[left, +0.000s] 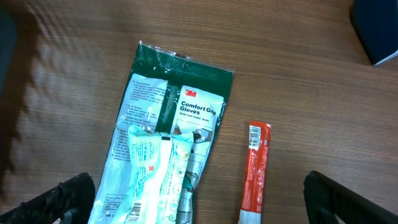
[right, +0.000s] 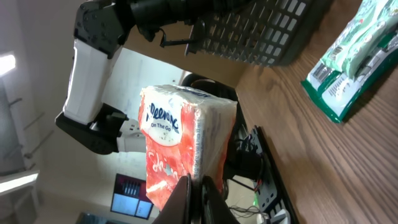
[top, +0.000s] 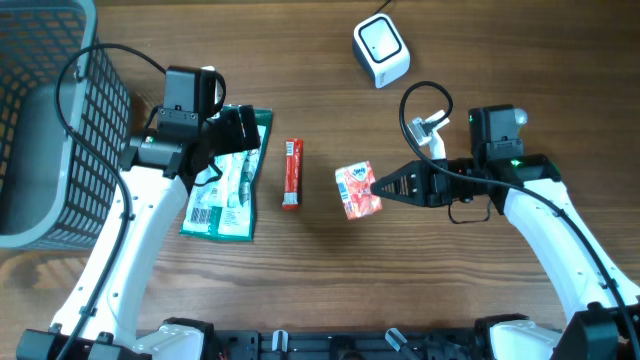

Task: Scan the item barcode
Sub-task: 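Hold the Kleenex pack up and present it to the white scanner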

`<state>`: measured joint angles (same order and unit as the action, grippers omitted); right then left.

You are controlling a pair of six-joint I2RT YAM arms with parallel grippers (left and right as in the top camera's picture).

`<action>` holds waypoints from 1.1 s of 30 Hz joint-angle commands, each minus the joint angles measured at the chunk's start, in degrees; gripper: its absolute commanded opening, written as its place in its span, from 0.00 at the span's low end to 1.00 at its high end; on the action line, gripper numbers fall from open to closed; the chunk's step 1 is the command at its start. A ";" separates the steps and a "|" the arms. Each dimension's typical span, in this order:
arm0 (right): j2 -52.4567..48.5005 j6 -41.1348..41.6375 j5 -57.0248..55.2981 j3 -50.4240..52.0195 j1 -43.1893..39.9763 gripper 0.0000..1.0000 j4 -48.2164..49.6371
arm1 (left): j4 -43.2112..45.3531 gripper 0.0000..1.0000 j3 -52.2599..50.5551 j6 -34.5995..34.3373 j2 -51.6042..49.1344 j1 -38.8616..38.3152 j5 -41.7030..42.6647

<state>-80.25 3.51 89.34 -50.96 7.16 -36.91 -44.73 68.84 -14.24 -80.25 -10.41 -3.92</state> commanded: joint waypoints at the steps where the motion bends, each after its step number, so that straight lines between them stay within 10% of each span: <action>1: 2.36 -1.79 3.65 0.02 -0.28 0.04 -0.52 | 0.13 1.00 0.17 0.09 -0.11 0.42 0.46; 33: 14.47 12.52 3.58 0.02 -0.28 0.04 7.32 | 0.11 1.00 0.17 0.09 -0.11 0.42 0.46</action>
<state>-66.50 15.42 89.36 -50.96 7.16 -29.93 -44.73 68.84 -14.24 -80.25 -10.41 -3.92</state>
